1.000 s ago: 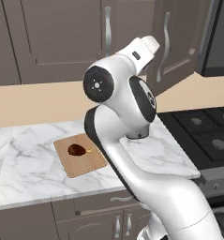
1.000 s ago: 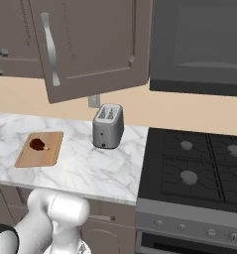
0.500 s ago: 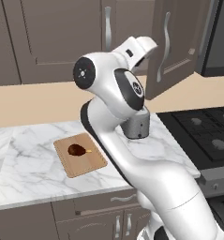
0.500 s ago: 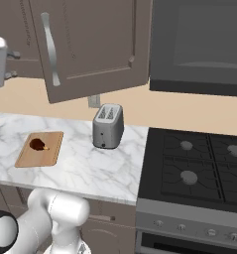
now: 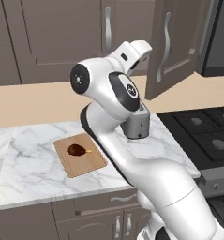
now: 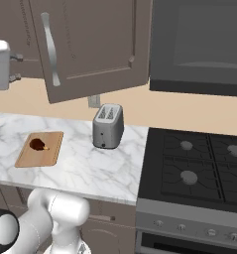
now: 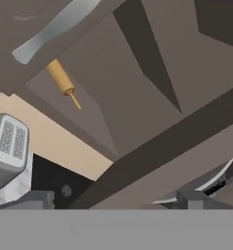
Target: Open the cabinet, retrieve the rolling pin, and place it next to the meat on the cutting board to prepare for tenderizing.
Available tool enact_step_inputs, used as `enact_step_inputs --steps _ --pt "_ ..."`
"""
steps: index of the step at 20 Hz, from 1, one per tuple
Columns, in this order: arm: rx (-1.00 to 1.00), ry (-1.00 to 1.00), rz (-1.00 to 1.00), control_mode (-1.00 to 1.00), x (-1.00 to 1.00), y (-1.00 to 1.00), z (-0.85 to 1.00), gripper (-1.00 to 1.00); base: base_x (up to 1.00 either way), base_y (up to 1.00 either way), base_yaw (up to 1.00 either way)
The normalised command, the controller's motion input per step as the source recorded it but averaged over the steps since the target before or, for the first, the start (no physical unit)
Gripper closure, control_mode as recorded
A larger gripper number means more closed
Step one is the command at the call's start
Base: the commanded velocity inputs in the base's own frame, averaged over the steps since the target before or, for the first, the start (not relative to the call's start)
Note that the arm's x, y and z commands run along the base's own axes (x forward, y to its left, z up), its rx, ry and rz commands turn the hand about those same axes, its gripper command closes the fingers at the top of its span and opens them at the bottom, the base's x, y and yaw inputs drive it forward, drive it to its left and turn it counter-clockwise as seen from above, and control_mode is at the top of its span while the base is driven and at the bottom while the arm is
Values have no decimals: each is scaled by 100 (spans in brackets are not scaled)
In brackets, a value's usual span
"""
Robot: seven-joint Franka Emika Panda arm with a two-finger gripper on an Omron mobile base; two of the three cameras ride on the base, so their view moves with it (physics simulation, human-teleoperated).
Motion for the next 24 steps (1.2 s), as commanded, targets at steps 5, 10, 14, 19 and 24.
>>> enact_step_inputs --steps 5,10,14,19,24 --pt "-2 0 0 -100 20 -18 -1 -100 0 0 0" --pt "-2 2 0 -100 34 -13 0 -100 0 0 0" --pt "-2 2 0 -100 33 -7 -3 -100 0 0 0" --pt "0 0 0 -100 6 -17 -8 -100 0 0 0" --pt "0 0 -2 -100 -10 -40 -12 -100 0 0 0"
